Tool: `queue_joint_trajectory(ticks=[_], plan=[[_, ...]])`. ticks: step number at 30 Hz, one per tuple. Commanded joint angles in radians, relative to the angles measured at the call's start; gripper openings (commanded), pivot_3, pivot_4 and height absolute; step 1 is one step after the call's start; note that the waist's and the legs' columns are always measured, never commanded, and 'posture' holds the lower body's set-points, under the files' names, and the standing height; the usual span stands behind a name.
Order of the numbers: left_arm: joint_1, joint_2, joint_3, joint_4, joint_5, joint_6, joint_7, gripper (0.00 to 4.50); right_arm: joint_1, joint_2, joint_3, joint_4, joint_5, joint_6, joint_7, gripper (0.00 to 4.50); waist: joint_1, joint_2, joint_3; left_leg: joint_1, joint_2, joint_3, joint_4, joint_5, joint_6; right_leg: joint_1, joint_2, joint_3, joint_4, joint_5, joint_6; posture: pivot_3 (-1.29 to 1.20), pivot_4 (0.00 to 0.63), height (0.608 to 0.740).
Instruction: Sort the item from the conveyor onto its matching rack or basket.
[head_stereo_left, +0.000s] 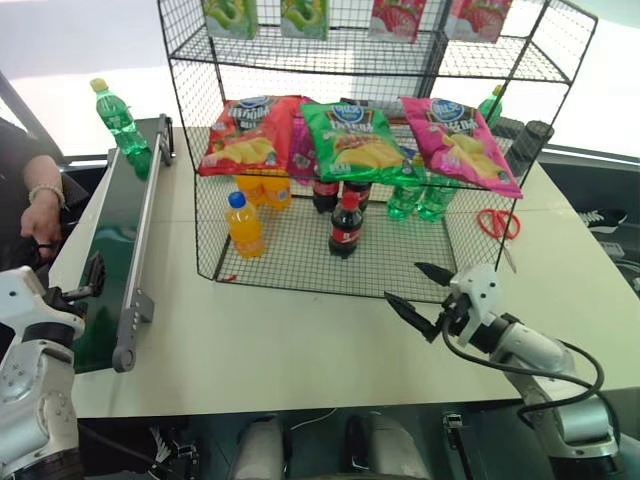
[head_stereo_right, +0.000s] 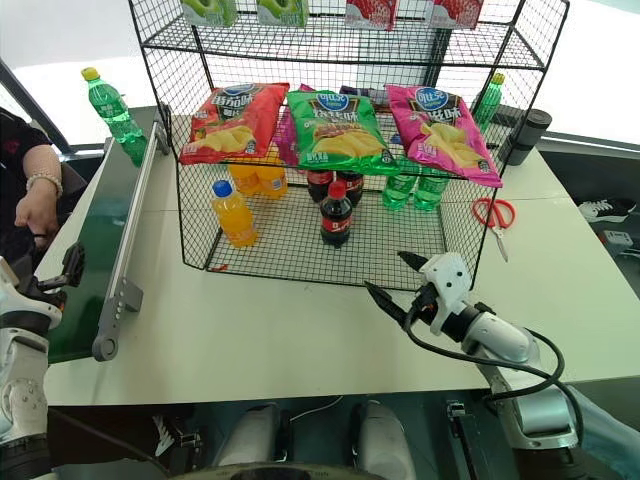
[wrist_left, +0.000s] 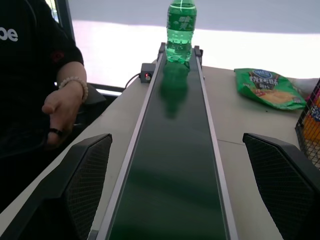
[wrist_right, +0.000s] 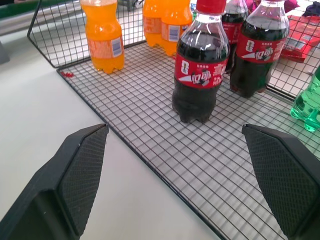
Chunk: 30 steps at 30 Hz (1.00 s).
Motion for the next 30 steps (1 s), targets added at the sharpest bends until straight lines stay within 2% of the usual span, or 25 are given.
queue_joint_trajectory(ticks=[1,9,21,30], plan=[[-0.010,-0.004,-0.002,0.016,0.016,-0.052,-0.009,4.50,-0.019,0.026,0.035,-0.067,0.014,-0.001,-0.006,4.46,0.000,-0.001,0.000,0.000,0.000,0.000,0.000,0.000,0.000,0.000,0.000,0.000,0.000,0.000,0.000,0.00,0.150,0.735],[-0.026,-0.026,-0.036,0.095,0.044,-0.118,-0.025,4.50,-0.016,0.095,0.176,-0.130,0.016,0.014,-0.006,4.46,-0.001,-0.003,-0.002,0.000,0.000,0.000,0.000,0.000,0.000,0.000,0.000,0.000,0.000,0.000,0.000,0.00,0.150,0.735],[-0.026,-0.025,-0.044,0.117,0.054,-0.145,-0.024,4.50,-0.061,0.101,0.216,-0.070,0.010,-0.056,0.078,4.46,-0.001,-0.003,-0.002,0.000,0.001,0.000,0.001,0.000,0.000,0.000,0.000,-0.001,0.000,0.000,0.000,0.00,0.150,0.735],[-0.025,-0.021,-0.043,0.117,0.056,-0.144,-0.021,4.50,-0.085,0.102,0.238,-0.081,0.020,-0.029,0.099,4.46,-0.001,-0.003,-0.002,0.000,0.001,0.000,0.001,0.000,0.000,0.000,0.000,-0.001,0.000,0.000,0.000,0.00,0.150,0.735]])
